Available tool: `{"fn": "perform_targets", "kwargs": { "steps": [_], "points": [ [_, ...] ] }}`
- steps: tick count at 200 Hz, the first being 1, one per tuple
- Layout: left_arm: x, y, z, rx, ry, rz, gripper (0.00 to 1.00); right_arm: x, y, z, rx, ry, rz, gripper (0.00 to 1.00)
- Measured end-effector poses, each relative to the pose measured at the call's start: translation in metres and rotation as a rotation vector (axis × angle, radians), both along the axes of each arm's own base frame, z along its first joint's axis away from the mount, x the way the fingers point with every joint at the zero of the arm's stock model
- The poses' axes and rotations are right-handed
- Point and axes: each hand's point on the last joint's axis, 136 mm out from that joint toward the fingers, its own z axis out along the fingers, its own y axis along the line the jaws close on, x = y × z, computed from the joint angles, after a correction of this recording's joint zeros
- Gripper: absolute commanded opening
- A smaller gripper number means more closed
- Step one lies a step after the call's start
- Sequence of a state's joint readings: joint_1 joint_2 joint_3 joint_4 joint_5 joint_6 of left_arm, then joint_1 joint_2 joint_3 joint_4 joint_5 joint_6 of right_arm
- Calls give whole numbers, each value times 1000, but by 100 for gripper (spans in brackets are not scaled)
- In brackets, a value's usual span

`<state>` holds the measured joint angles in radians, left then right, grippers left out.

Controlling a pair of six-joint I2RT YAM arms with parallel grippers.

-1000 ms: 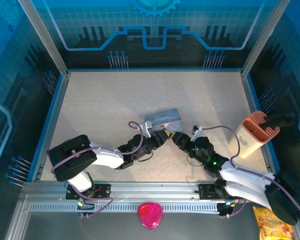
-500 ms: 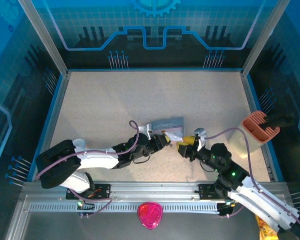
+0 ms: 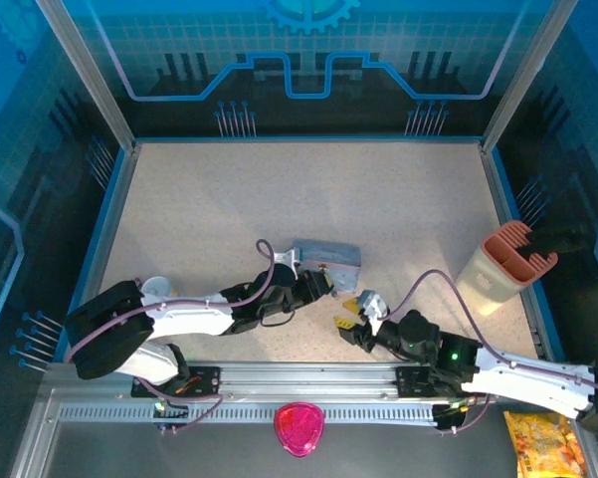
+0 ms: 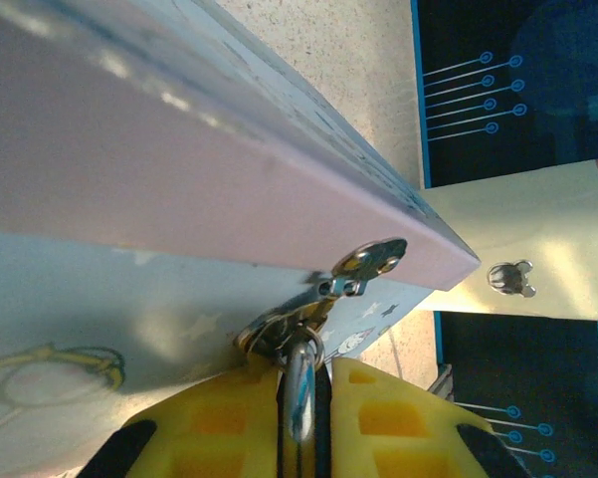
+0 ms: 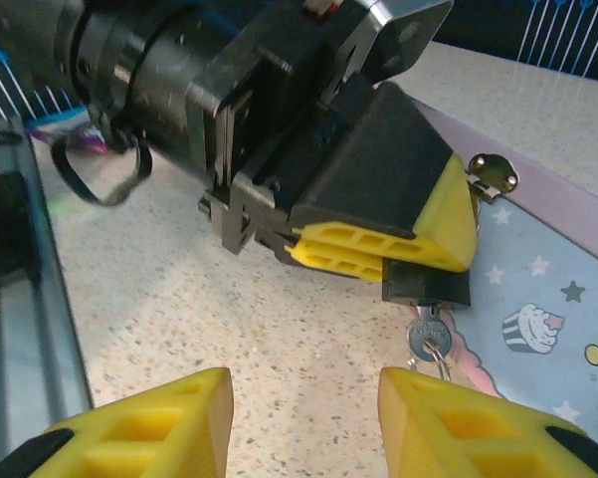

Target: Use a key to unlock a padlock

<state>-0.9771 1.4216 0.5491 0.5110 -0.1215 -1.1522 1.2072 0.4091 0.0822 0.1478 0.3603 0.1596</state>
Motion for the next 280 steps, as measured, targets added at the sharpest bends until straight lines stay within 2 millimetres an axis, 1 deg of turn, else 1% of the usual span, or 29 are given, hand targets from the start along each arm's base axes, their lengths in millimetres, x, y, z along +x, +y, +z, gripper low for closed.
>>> {"fn": "perform_targets", "kwargs": {
  "steps": [27, 69, 132, 188, 232, 280],
  "points": [
    [-3, 2, -2, 13, 11, -5, 0, 11, -2, -5, -66, -99, -61, 38],
    [-4, 3, -2, 19, 19, -10, 0, 26, -2, -8, -146, -196, -133, 37],
    [-5, 3, -3, 20, 23, -13, 0, 36, 5, -23, -215, -221, -162, 41],
    [-6, 3, -3, 18, 26, -19, 0, 42, 9, -31, -239, -229, -195, 38],
    [-7, 2, -3, 15, 31, -18, 0, 48, 12, -39, -264, -232, -229, 31],
    [-7, 1, -2, 6, 43, -13, 0, 55, 16, -39, -259, -238, -264, 24]
  ]
}}
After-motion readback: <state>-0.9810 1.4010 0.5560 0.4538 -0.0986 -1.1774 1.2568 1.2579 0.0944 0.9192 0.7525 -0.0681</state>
